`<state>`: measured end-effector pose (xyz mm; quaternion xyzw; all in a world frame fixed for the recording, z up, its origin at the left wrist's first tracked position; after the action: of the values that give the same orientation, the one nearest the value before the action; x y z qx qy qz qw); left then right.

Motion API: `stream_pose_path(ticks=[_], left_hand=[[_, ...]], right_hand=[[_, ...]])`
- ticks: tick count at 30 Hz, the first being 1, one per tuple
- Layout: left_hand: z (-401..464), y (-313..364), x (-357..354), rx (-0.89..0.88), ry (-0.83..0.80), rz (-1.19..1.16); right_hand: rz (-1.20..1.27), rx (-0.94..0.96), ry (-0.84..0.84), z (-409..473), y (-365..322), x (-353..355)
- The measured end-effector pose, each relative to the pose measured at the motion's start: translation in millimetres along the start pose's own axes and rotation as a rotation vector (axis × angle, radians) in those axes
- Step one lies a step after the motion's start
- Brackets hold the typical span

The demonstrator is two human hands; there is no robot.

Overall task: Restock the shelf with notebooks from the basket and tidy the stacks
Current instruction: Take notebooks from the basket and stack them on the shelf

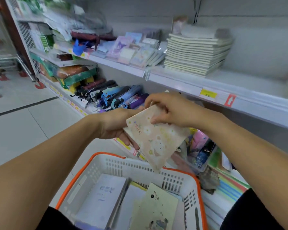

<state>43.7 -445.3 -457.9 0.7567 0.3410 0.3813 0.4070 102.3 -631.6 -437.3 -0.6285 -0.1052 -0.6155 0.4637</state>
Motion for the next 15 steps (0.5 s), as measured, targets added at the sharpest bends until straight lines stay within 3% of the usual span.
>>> stream_pose_path(ticks=[6,9,12,15], left_hand=[[-1.6,7.4,0.0,-0.009,-0.008,-0.062],[-4.1,8.1,-2.0,-0.012,-0.007,-0.022],[-7.4,9.0,6.2,-0.014,0.038,-0.063],[-18.0,13.1,23.3,-0.067,0.166,-0.22]], right_hand=[[0.158,0.048,0.065,-0.7,9.1,-0.5],[0.117,0.084,0.082,0.3,9.9,-6.3],[0.048,0.022,0.329,-4.0,17.6,-6.0],[-0.001,-0.074,0.738,-14.1,21.2,6.8]])
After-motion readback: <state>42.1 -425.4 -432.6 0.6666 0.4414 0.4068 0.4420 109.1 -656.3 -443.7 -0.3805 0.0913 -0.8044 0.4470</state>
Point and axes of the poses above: each hand's wrist, its own z-axis towards the middle knuckle, its own x-axis out of the back of the hand, y = z × x, the point moved 1 cm from there along z, towards the middle knuckle, and after that the axes turned 5 degrees about z, right-handed, at the moved point
